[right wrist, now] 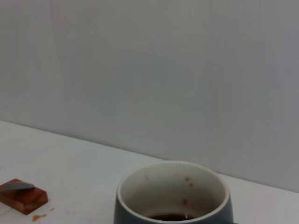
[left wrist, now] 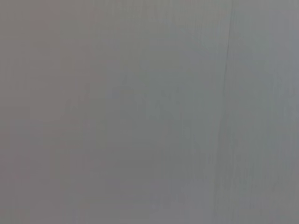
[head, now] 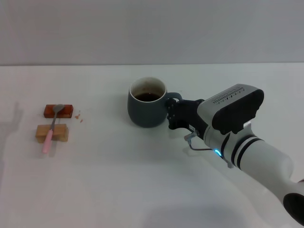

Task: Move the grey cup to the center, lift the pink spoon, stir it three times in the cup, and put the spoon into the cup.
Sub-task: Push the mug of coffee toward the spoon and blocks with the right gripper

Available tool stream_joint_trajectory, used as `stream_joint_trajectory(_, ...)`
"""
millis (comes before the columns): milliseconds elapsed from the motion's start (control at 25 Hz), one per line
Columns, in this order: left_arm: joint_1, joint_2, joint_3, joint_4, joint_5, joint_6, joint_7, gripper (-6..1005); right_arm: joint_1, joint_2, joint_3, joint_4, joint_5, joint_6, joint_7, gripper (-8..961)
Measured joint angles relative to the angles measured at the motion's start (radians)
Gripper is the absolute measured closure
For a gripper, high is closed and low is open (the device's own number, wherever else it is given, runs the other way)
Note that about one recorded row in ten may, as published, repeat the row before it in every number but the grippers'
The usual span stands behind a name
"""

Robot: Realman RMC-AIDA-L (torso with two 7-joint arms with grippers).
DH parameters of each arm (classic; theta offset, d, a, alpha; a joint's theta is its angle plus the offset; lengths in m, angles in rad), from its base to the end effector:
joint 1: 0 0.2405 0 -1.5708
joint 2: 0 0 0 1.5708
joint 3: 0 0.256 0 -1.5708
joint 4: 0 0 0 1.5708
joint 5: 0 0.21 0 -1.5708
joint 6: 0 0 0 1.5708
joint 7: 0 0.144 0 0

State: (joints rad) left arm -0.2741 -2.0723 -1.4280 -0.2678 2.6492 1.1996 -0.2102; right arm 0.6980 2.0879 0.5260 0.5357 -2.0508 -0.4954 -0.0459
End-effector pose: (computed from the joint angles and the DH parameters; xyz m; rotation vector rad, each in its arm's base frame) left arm -0.3685 0.3016 0.0431 -1.2648 -0.6024 -0.7433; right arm 0.2009 0.3675 -0.1443 -2.1872 0.6455 0.5000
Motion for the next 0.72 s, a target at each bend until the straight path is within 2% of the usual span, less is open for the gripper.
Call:
stream_joint_trajectory(440,0.006,0.0,0.001,0.001,0.0,0.001,0.0,187,0.002,0.0,-0.027,0.015,-0.04,-0.009,0.0,953)
stream_joint_trajectory(640,0.01,0.0,0.001,0.004,0.0,0.005,0.0,187,-0.067,-0.003,-0.028,0.037,-0.08,-0.117,-0.006,954)
stream_joint_trajectory(720,0.011,0.001,0.002,0.005,0.0,0.005,0.0,187,-0.123,-0.003,-0.027,0.042,-0.114,-0.208,-0.007,954)
